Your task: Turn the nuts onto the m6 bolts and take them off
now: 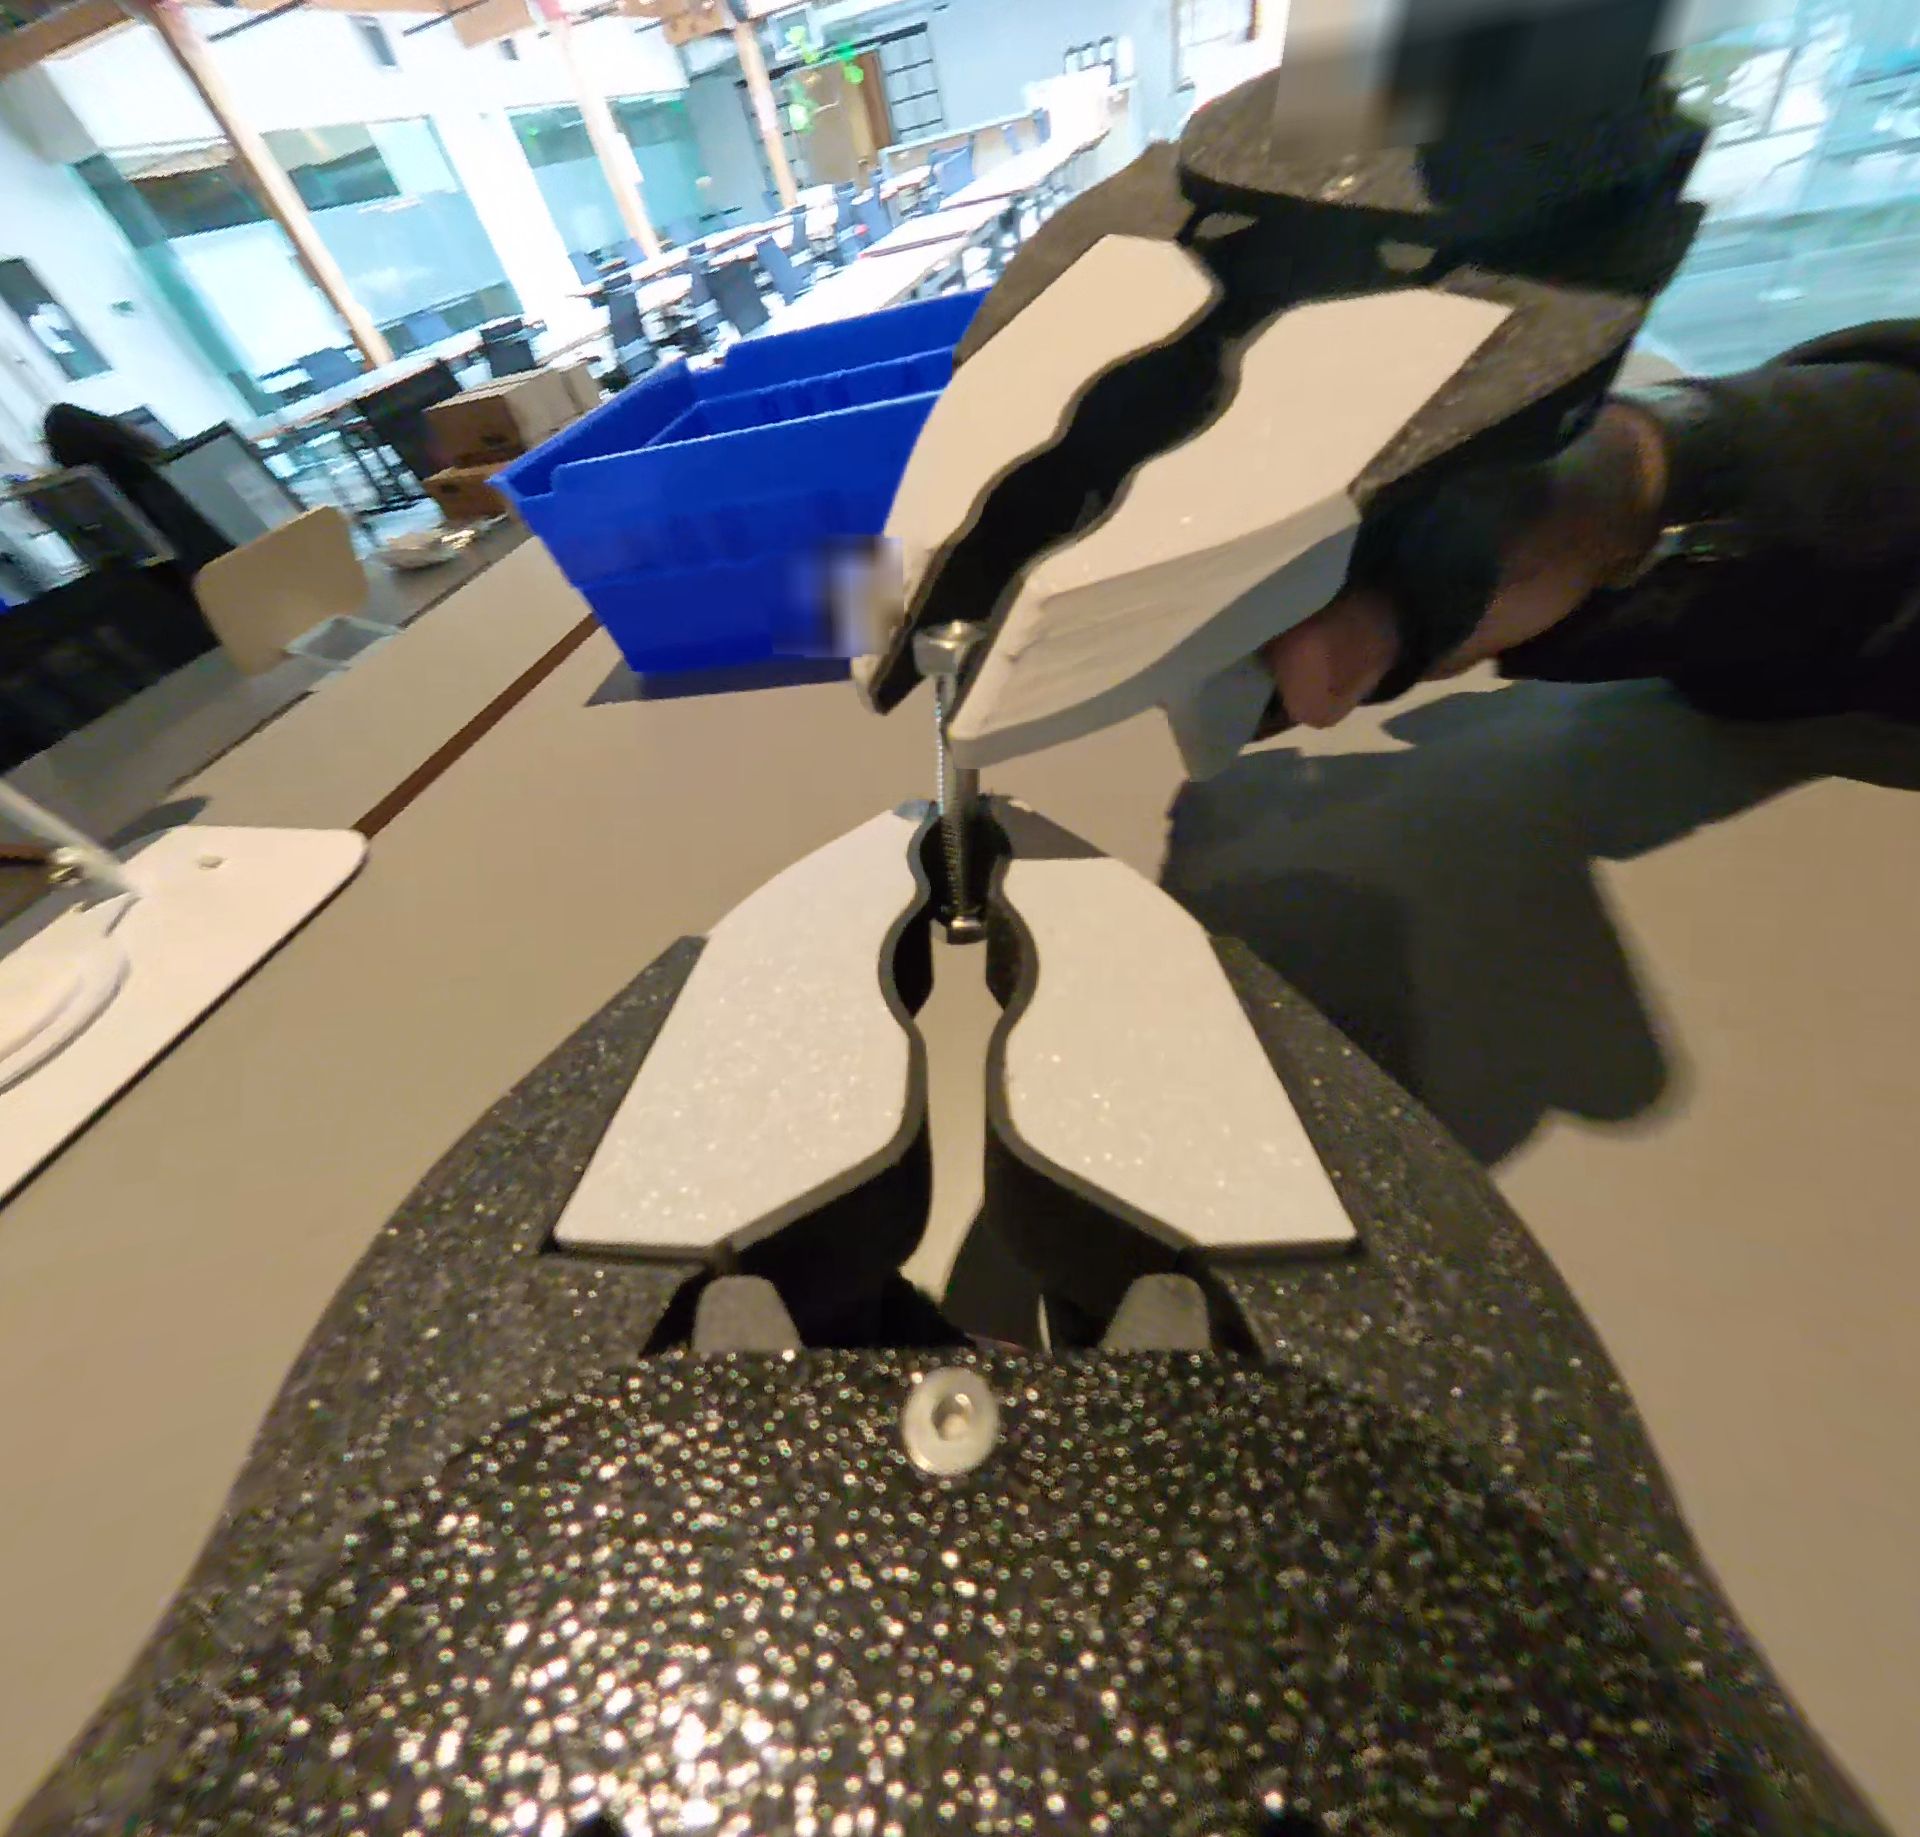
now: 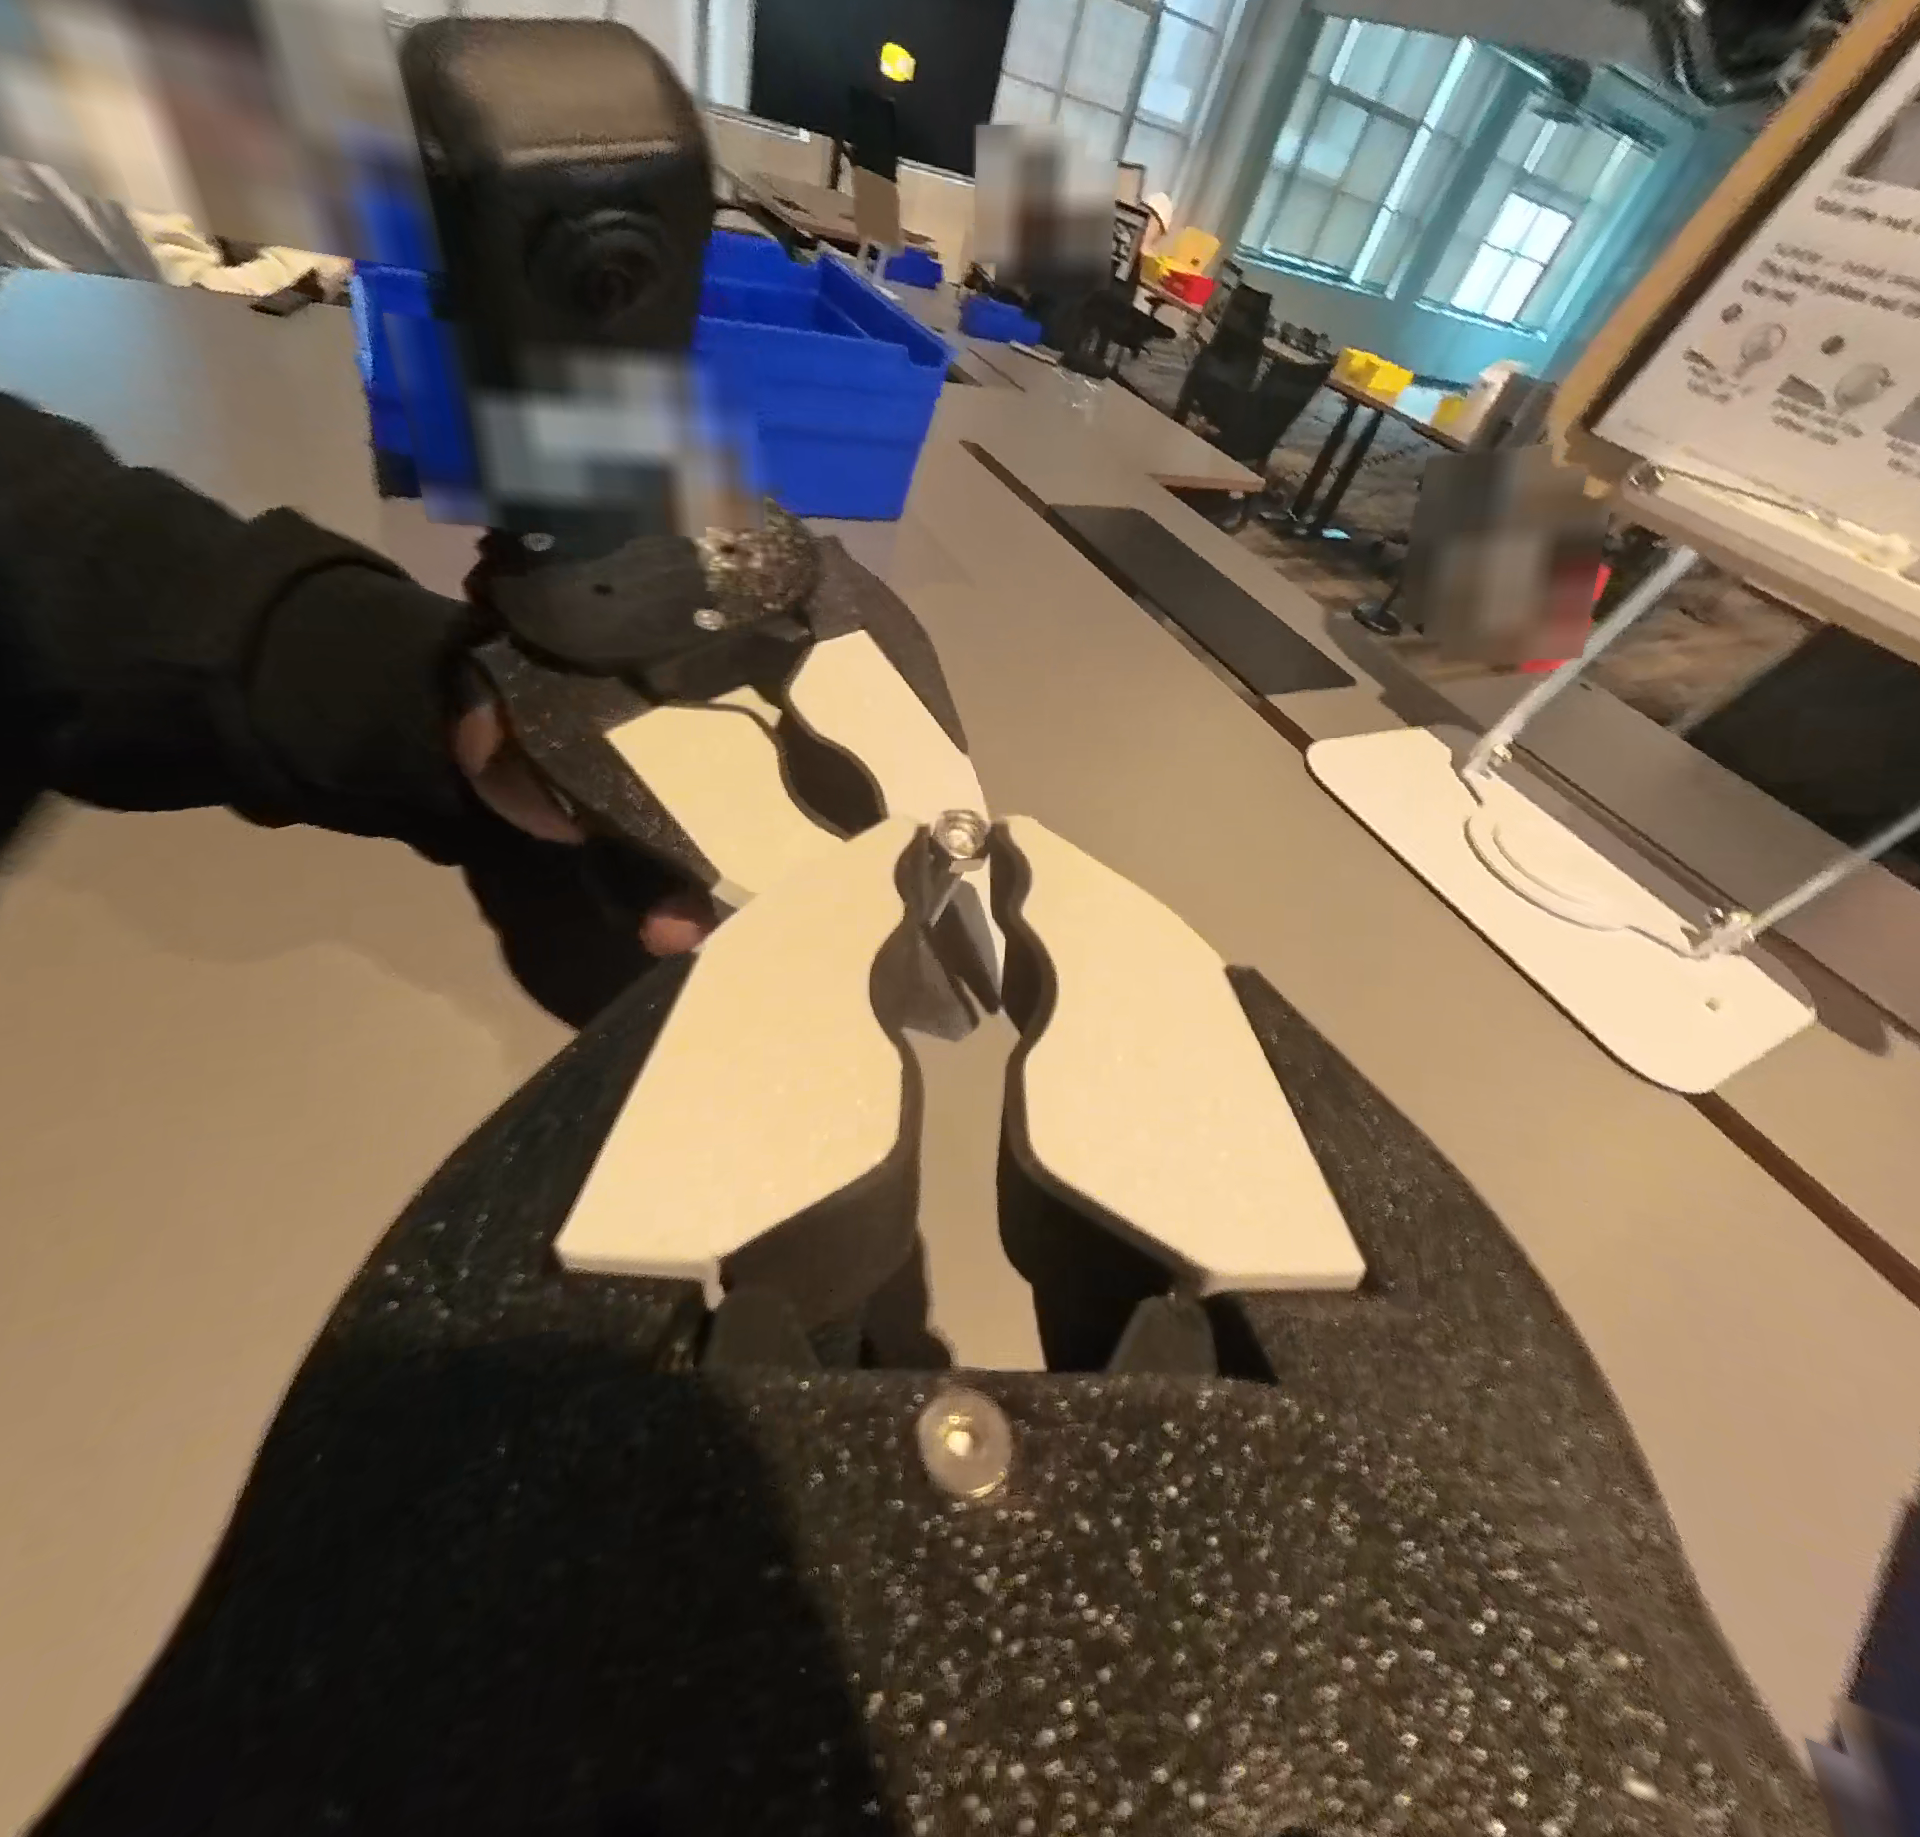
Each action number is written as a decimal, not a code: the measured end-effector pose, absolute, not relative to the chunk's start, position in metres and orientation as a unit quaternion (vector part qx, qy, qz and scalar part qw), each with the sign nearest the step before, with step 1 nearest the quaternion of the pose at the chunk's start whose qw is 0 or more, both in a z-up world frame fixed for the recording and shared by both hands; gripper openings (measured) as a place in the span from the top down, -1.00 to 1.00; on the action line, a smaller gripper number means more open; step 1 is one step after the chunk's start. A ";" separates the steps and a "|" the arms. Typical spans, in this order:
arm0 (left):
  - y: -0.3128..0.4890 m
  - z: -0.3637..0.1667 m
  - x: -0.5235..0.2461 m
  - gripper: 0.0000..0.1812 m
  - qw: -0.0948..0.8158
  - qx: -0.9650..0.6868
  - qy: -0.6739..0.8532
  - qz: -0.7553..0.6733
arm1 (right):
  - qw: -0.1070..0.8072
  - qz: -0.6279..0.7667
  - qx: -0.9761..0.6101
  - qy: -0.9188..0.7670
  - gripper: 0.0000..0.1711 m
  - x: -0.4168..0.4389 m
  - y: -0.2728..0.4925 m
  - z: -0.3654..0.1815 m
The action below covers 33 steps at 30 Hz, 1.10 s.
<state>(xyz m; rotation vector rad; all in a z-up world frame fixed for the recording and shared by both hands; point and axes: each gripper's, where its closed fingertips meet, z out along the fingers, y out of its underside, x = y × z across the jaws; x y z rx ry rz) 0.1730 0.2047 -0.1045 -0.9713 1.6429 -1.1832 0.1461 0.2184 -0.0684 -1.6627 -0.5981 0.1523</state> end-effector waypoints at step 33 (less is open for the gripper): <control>0.215 -0.098 0.172 0.96 0.500 -0.375 0.656 -0.424 | 0.658 0.095 -0.722 -0.192 0.88 0.142 0.223 -0.061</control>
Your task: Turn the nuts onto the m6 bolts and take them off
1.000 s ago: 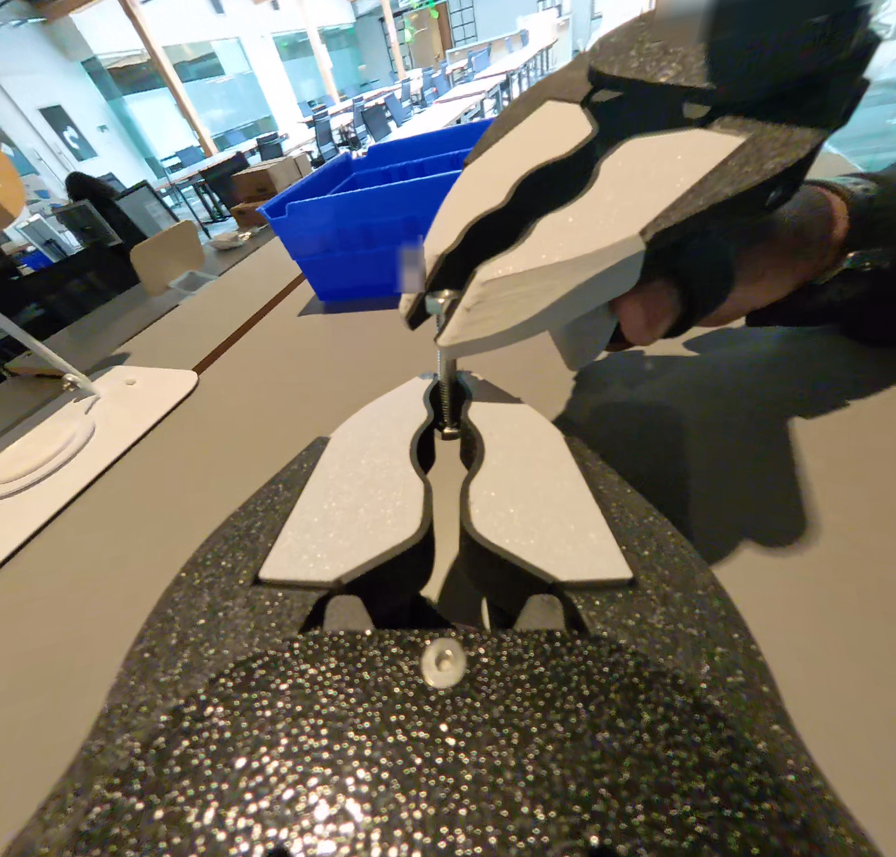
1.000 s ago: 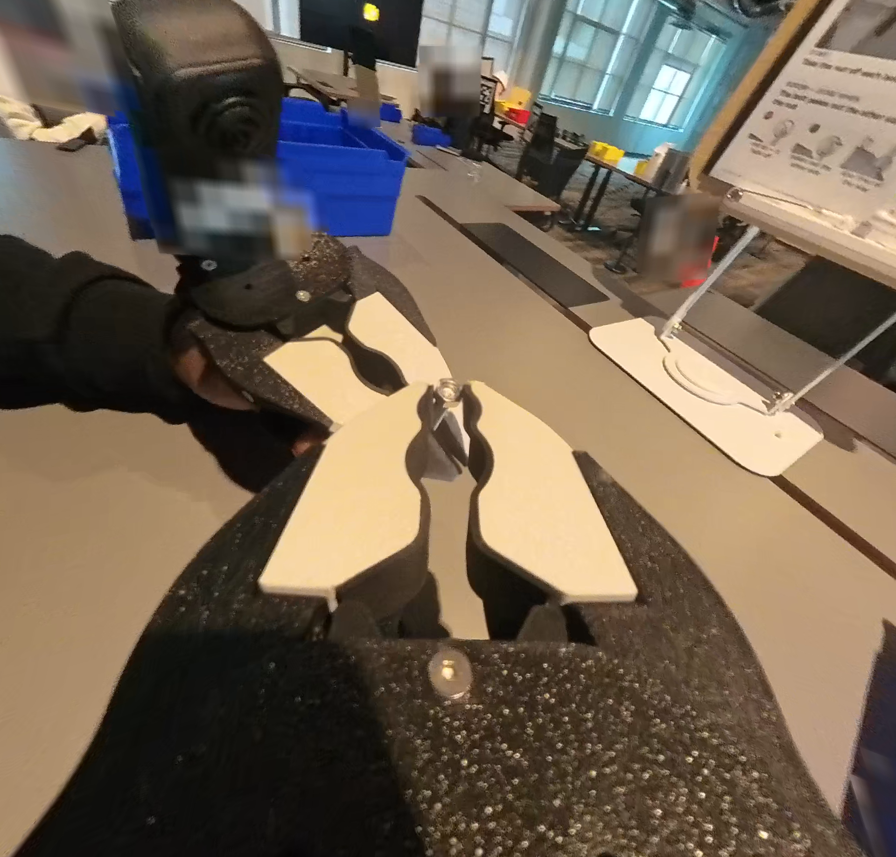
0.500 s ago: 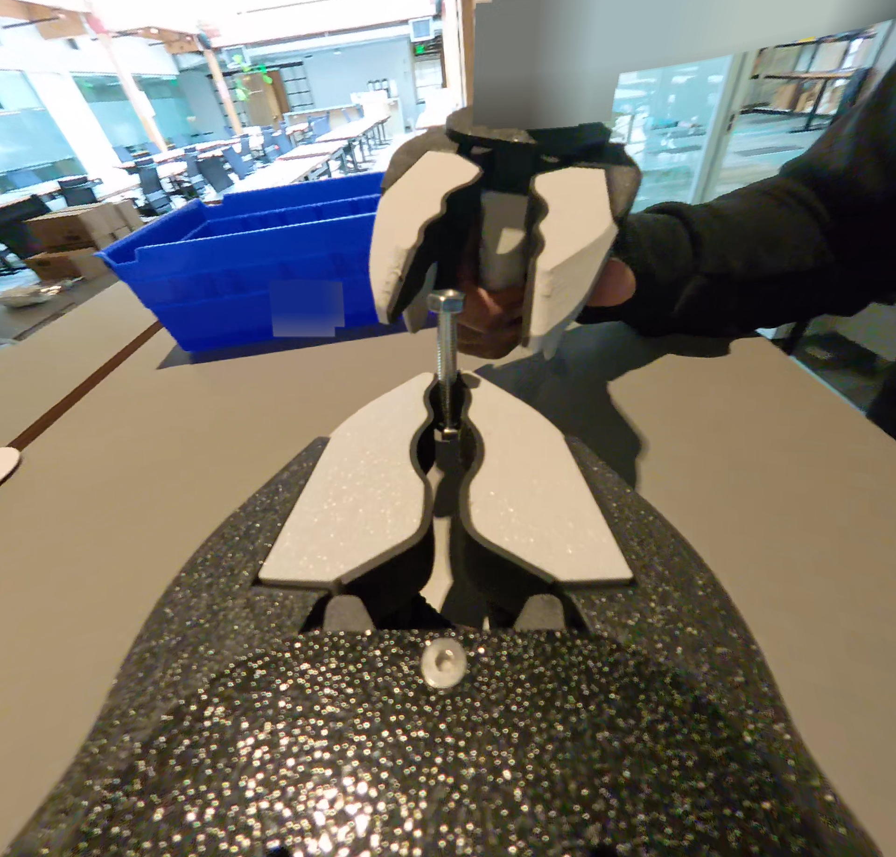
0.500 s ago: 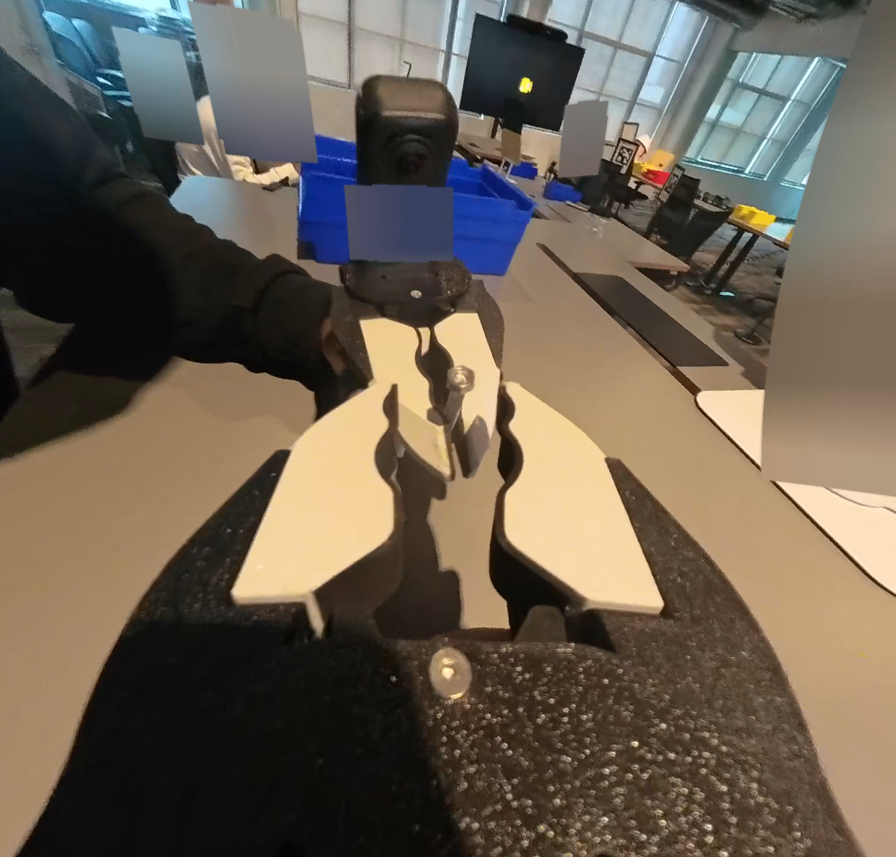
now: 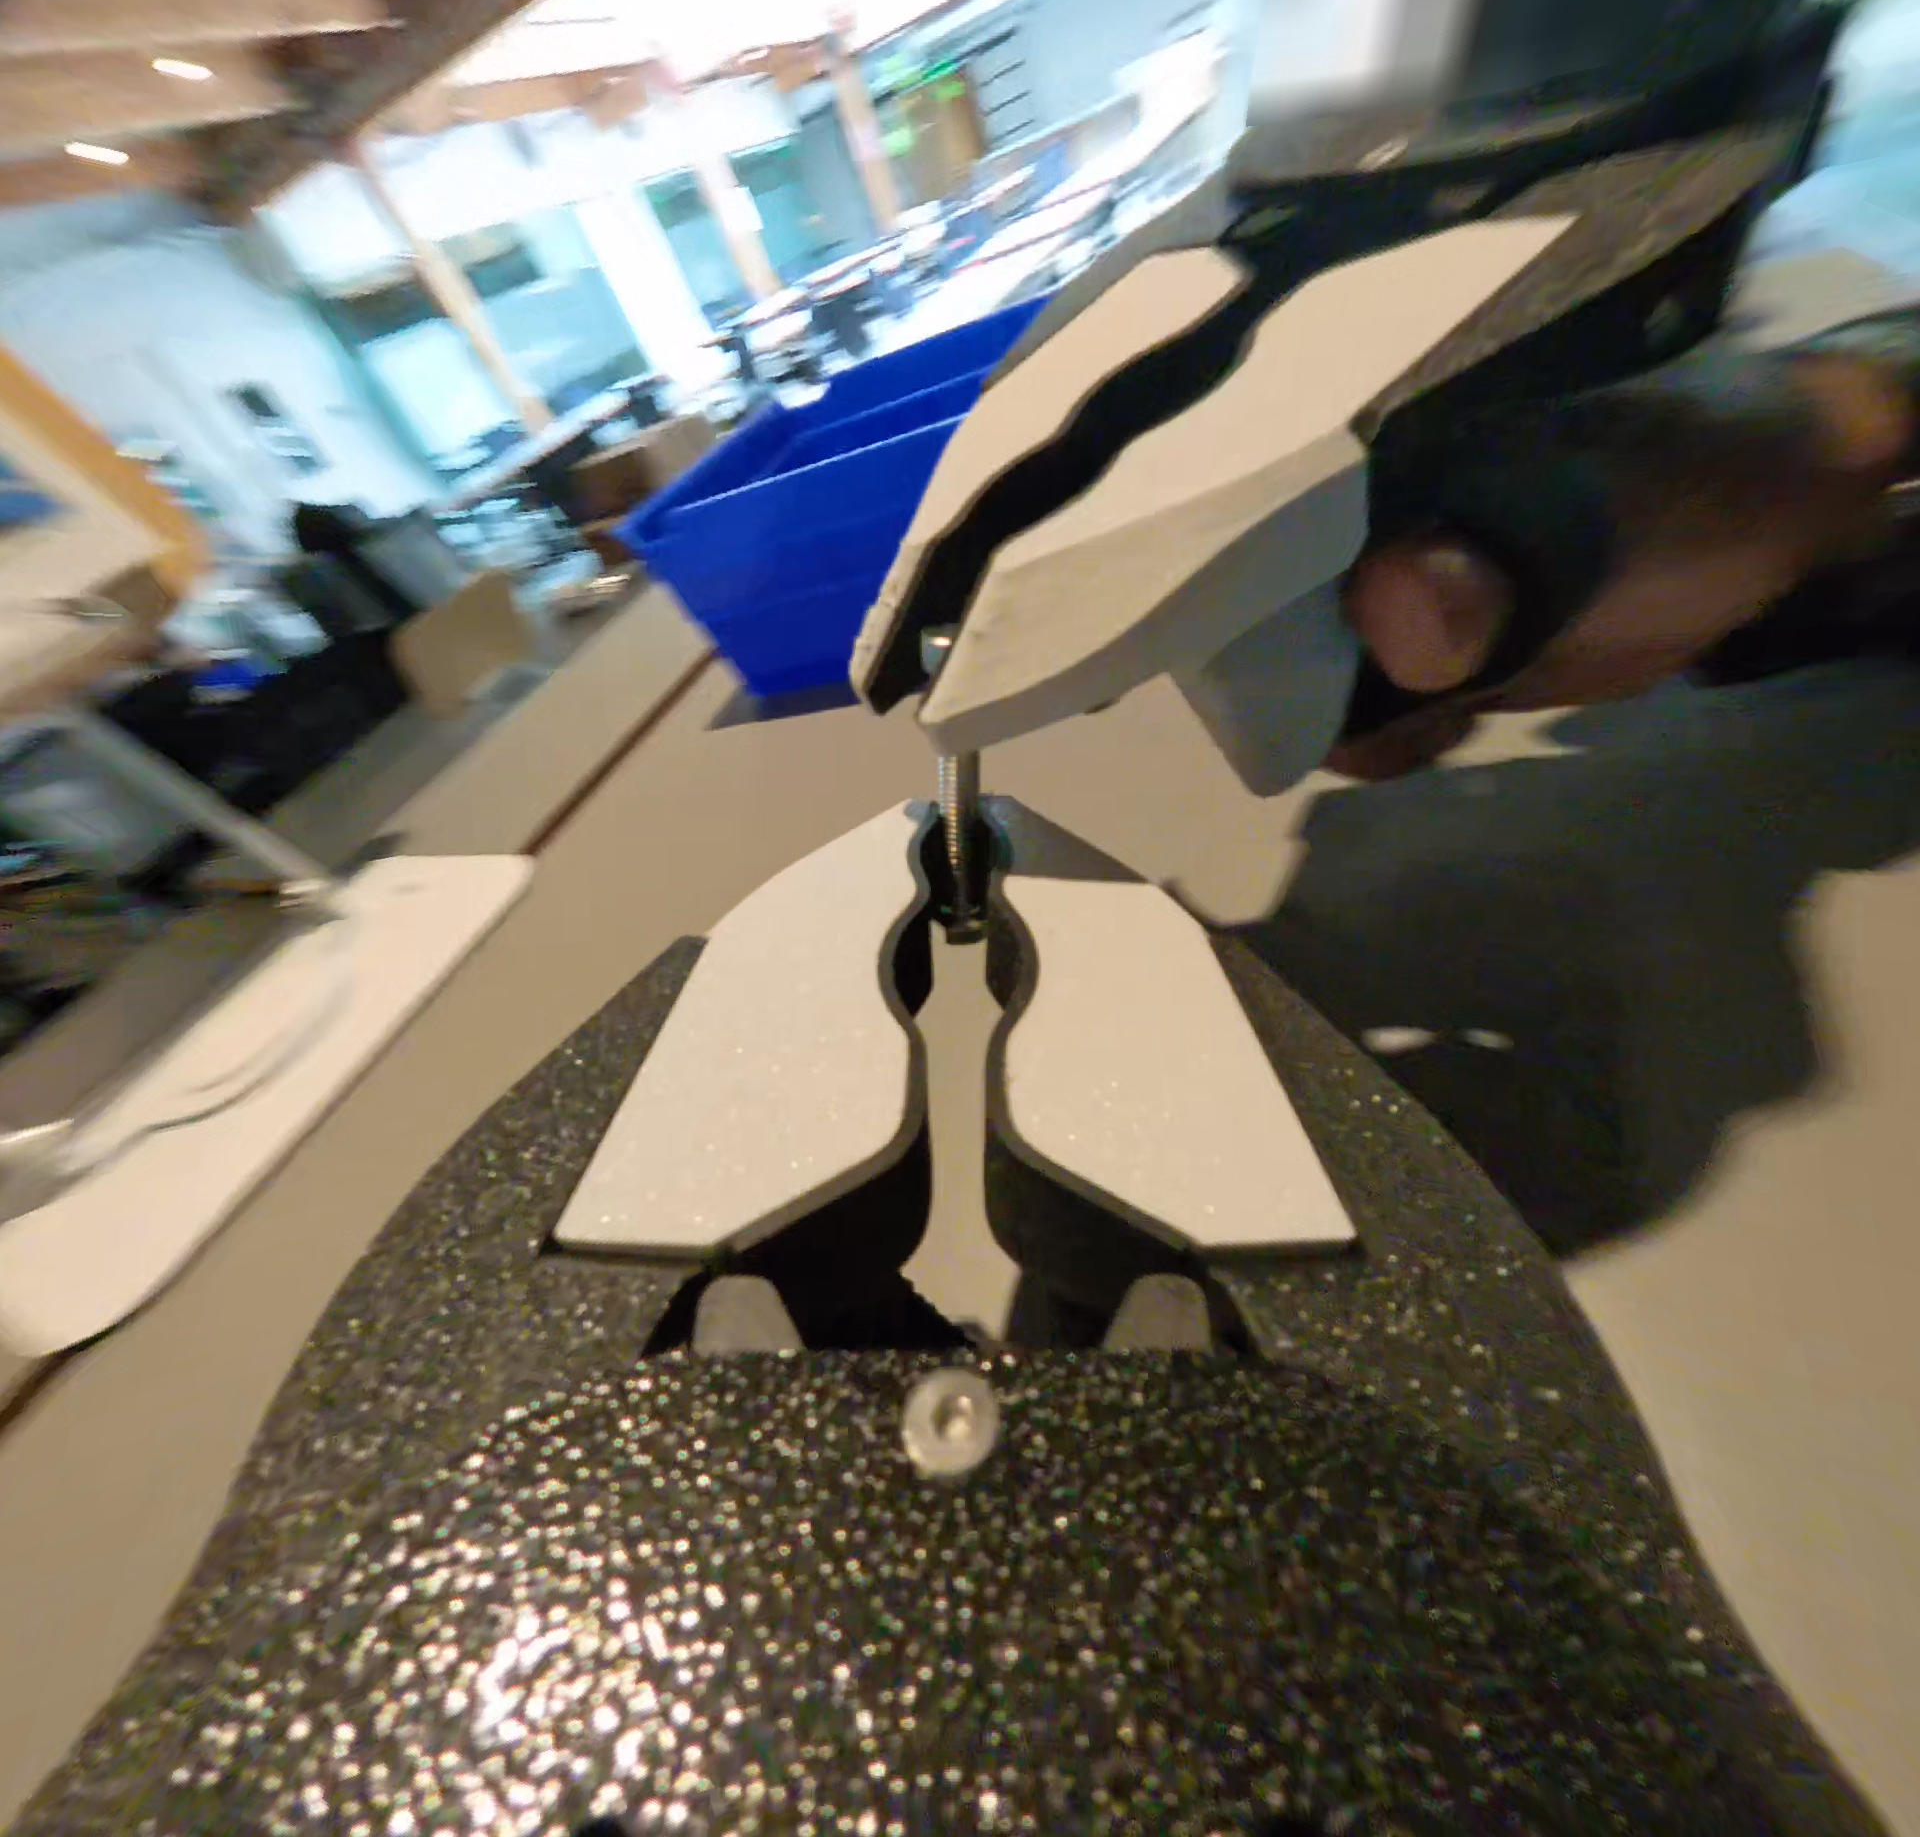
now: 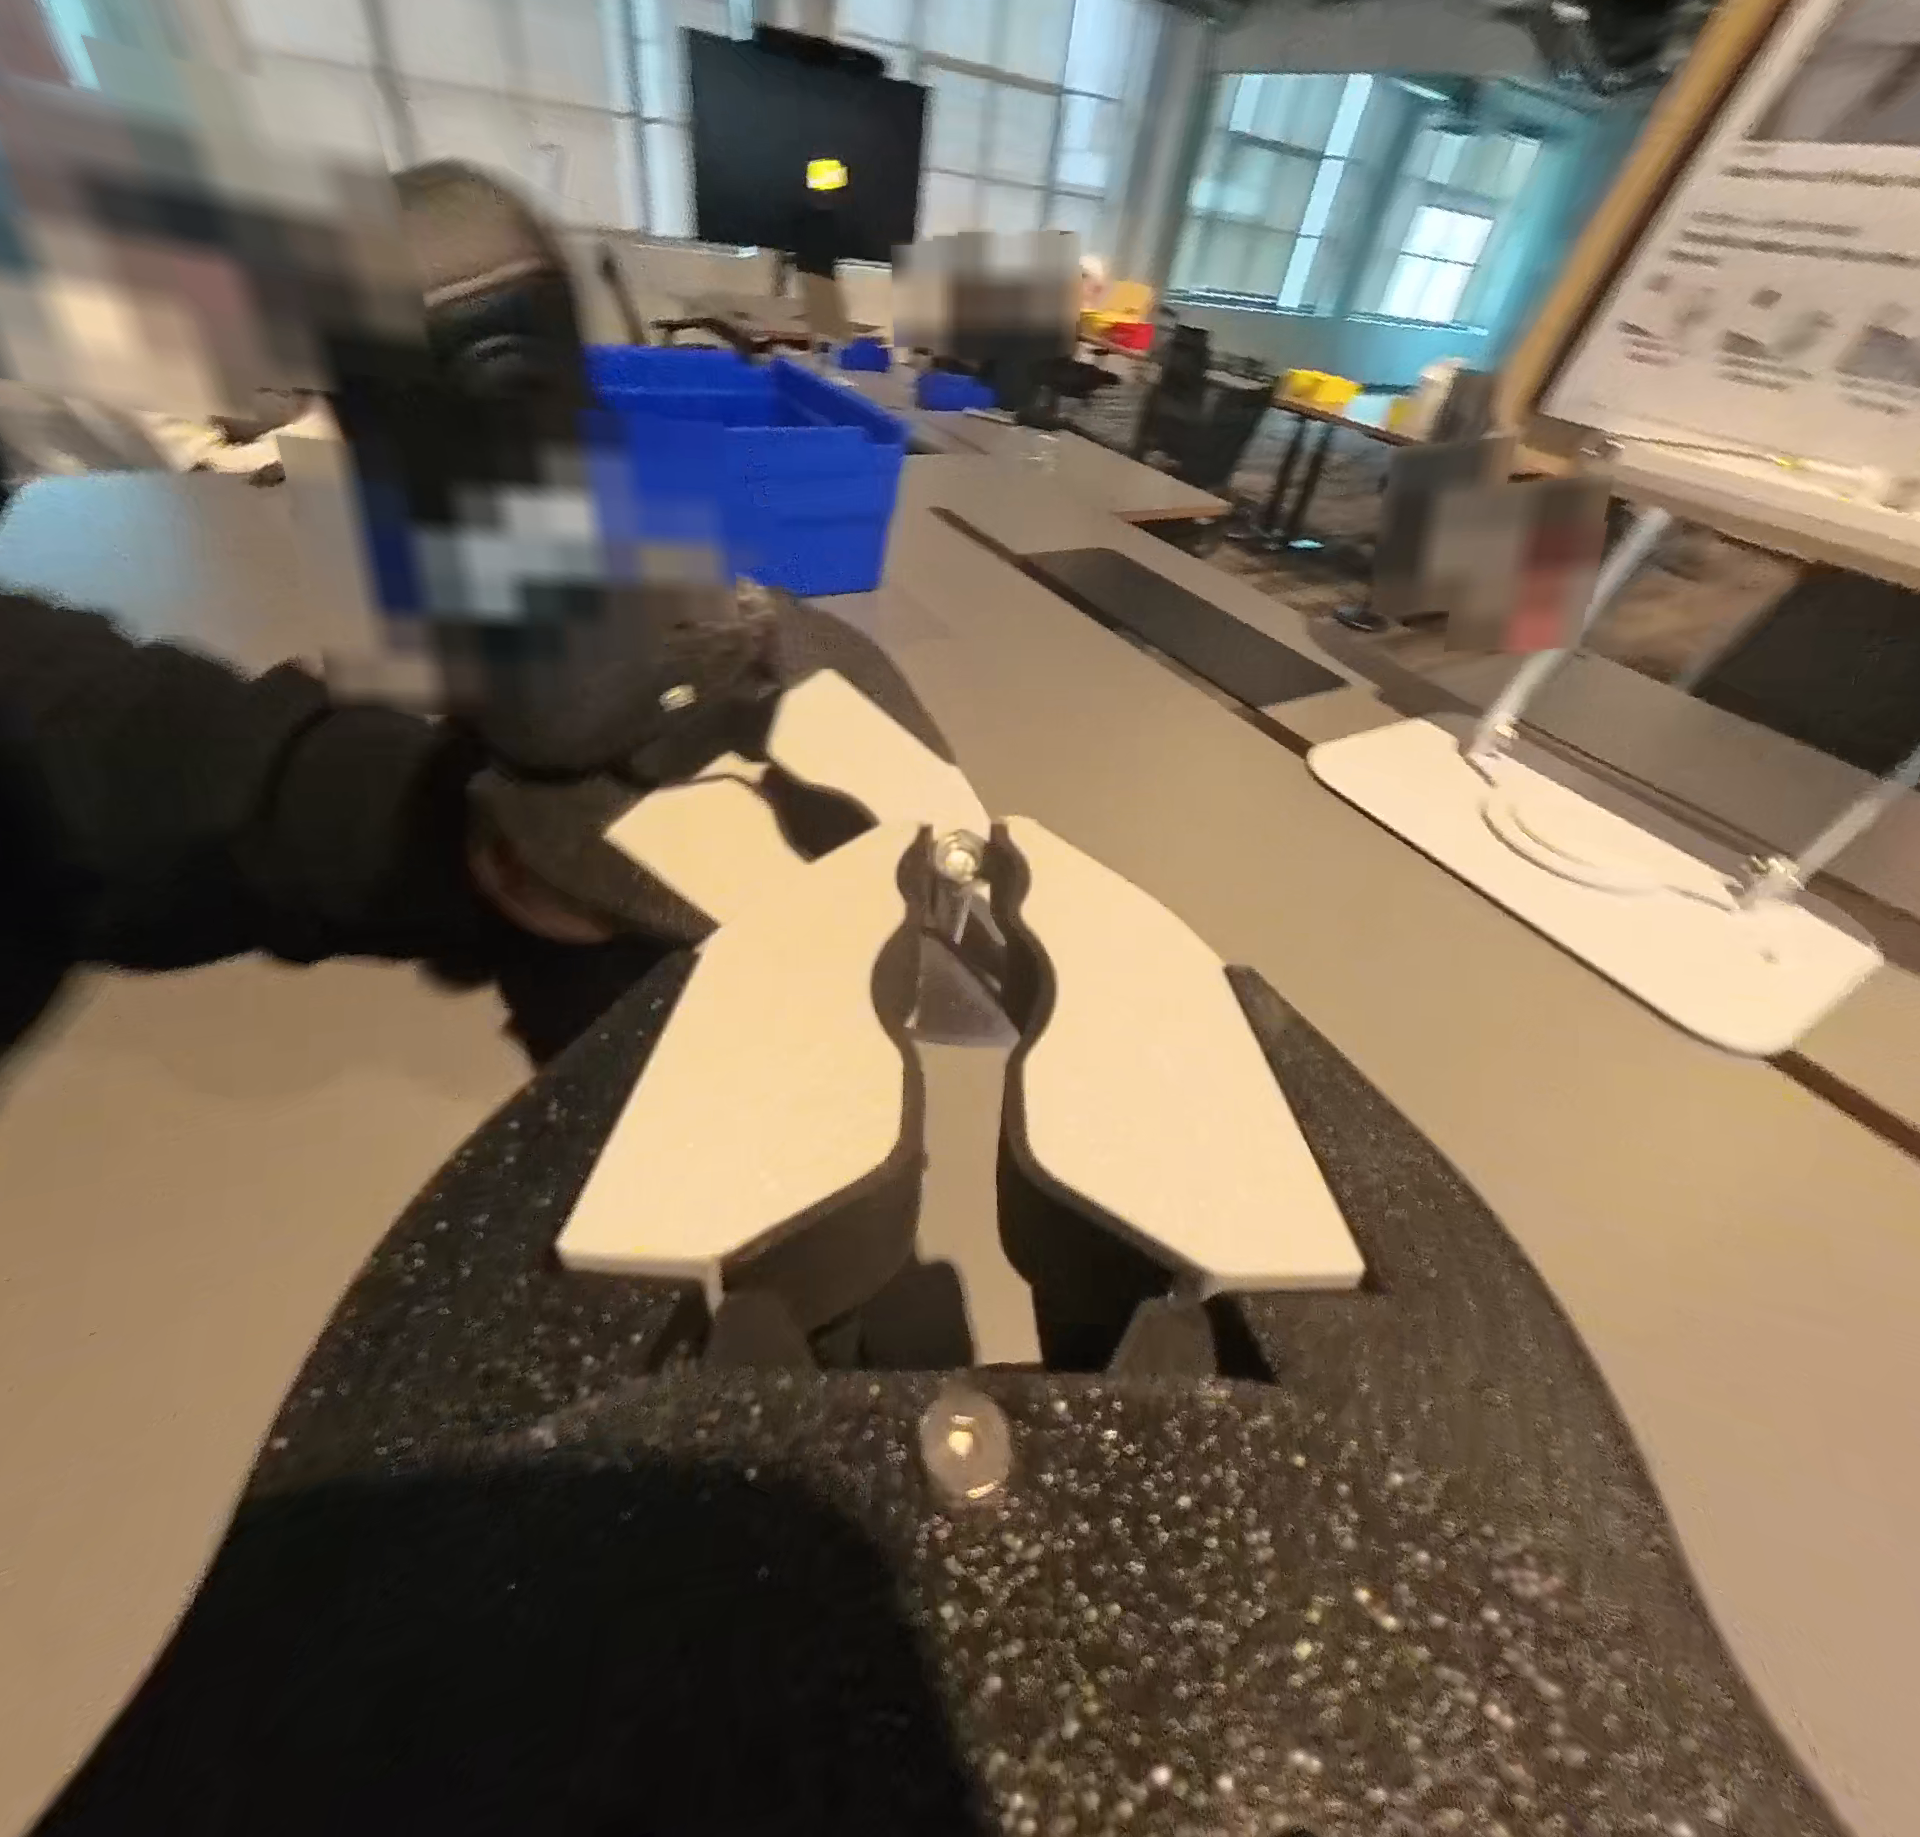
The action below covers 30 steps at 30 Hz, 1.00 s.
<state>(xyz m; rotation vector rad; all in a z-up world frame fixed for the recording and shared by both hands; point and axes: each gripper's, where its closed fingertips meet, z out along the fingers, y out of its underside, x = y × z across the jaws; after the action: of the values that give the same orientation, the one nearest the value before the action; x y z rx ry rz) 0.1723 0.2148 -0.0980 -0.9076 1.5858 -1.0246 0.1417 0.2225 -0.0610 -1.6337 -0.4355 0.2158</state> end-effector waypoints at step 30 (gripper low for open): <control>0.243 -0.142 0.167 0.95 0.572 -0.215 0.788 -0.075 | 0.526 -0.177 -0.694 -0.459 0.87 0.148 0.213 -0.122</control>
<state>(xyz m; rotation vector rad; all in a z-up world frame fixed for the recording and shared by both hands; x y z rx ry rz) 0.1670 0.2430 -0.1420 -0.5048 1.8468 -0.1756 0.1481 0.2128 -0.1221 -1.6591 -1.0988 -0.4228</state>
